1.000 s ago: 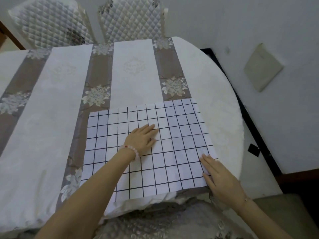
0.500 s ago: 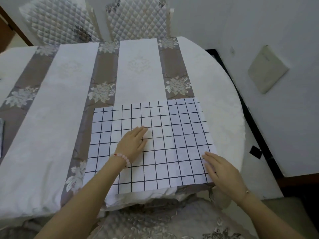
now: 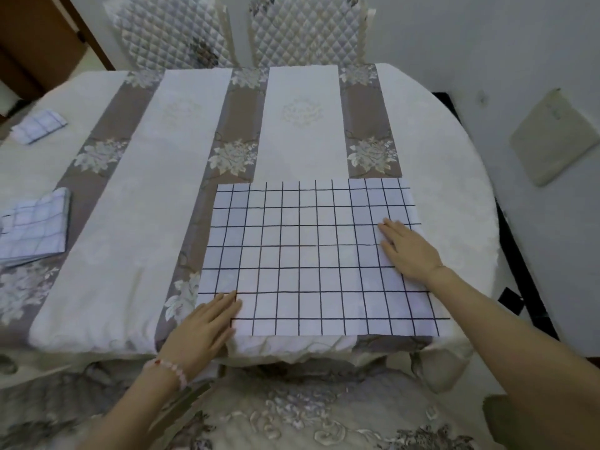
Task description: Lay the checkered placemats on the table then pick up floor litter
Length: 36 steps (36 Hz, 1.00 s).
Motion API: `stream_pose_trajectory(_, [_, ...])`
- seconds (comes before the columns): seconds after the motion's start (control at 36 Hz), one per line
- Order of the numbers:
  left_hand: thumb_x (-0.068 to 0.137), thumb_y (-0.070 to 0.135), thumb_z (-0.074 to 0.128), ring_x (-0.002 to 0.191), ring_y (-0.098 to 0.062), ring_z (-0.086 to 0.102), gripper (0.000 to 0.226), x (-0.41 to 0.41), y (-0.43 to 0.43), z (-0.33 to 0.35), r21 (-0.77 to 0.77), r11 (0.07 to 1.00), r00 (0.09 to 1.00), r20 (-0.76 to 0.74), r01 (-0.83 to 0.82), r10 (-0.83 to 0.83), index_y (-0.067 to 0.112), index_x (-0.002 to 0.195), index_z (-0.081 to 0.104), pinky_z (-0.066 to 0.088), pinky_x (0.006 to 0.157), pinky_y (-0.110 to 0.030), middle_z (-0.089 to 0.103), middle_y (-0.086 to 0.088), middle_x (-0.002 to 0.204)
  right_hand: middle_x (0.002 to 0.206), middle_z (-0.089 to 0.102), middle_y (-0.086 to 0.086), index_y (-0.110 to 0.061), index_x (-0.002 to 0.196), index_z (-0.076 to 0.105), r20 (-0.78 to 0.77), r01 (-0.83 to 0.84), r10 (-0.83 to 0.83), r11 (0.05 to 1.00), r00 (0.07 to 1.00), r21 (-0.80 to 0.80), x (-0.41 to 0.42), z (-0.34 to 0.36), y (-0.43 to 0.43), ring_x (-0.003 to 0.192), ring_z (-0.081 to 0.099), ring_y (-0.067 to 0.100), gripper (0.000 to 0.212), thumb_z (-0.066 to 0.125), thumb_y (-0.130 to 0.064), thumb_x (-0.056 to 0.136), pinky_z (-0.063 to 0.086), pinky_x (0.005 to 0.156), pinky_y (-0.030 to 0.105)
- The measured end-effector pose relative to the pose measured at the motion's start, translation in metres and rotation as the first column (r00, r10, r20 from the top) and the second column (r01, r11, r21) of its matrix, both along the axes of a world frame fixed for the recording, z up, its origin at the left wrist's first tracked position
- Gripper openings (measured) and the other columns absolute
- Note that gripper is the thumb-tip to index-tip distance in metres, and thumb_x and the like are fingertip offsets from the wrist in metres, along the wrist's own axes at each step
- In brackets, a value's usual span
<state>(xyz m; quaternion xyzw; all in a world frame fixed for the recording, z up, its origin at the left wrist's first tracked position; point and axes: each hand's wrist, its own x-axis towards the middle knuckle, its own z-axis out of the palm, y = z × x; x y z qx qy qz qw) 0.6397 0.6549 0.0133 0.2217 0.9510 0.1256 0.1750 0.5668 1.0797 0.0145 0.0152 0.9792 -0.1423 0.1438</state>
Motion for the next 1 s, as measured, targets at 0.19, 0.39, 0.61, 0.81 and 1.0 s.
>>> stream_pose_trajectory(0.19, [0.082, 0.069, -0.004, 0.142, -0.016, 0.022, 0.089, 0.012, -0.010, 0.005, -0.002, 0.999, 0.999, -0.021, -0.041, 0.041, 0.018, 0.144, 0.036, 0.026, 0.114, -0.031, 0.023, 0.004, 0.153, 0.161, 0.009, 0.001, -0.016, 0.152, 0.013, 0.052, 0.001, -0.004, 0.998, 0.999, 0.056, -0.003, 0.003, 0.001, 0.148, 0.009, 0.019, 0.052, 0.025, -0.030, 0.103, 0.017, 0.119, 0.039])
stream_pose_trajectory(0.39, [0.096, 0.028, 0.044, 0.132, -0.011, 0.044, 0.042, 0.012, -0.006, 0.014, 0.010, 0.990, 0.990, -0.028, -0.138, 0.138, 0.022, 0.138, 0.046, 0.037, 0.104, -0.024, 0.041, 0.007, 0.148, 0.153, 0.033, 0.009, -0.010, 0.145, 0.035, 0.079, 0.154, -0.141, 0.971, 0.987, -0.182, -0.013, 0.030, -0.002, 0.139, 0.034, 0.026, 0.048, 0.042, -0.021, 0.099, 0.027, 0.111, 0.033])
stream_pose_trajectory(0.61, [0.095, 0.022, 0.049, 0.102, -0.015, 0.062, 0.030, 0.033, 0.006, 0.048, 0.304, 0.827, 0.865, -0.019, -0.472, 0.501, 0.019, 0.123, 0.059, 0.045, 0.080, -0.018, 0.067, 0.002, 0.109, 0.107, 0.069, 0.012, -0.009, 0.116, 0.064, -0.033, 0.150, -0.187, 0.868, 0.982, -0.473, 0.008, 0.071, -0.051, 0.100, 0.063, 0.027, 0.026, 0.049, -0.016, 0.095, 0.049, 0.091, 0.039])
stream_pose_trajectory(0.81, [0.091, 0.009, 0.056, 0.079, -0.006, 0.067, 0.021, 0.133, 0.012, 0.080, 0.667, 0.382, 0.566, 0.073, -0.640, 0.821, 0.027, 0.098, 0.065, 0.050, 0.072, -0.014, 0.071, 0.005, 0.084, 0.082, 0.070, 0.004, -0.016, 0.092, 0.069, 0.041, -0.063, 0.128, 0.715, 0.991, -0.696, 0.057, 0.094, -0.163, 0.076, 0.064, 0.016, 0.020, 0.050, -0.022, 0.095, 0.049, 0.068, 0.024])
stream_pose_trajectory(1.0, [0.093, 0.008, 0.052, 0.080, 0.000, 0.065, 0.018, 0.299, 0.027, 0.061, 0.729, -0.270, 0.046, 0.382, -0.629, 0.923, 0.018, 0.096, 0.067, 0.050, 0.064, -0.008, 0.071, 0.003, 0.087, 0.082, 0.070, 0.006, -0.011, 0.091, 0.070, 0.026, -0.390, 0.563, 0.604, 0.826, -0.695, 0.158, 0.107, -0.273, 0.081, 0.065, 0.023, 0.022, 0.051, -0.022, 0.093, 0.052, 0.079, 0.036])
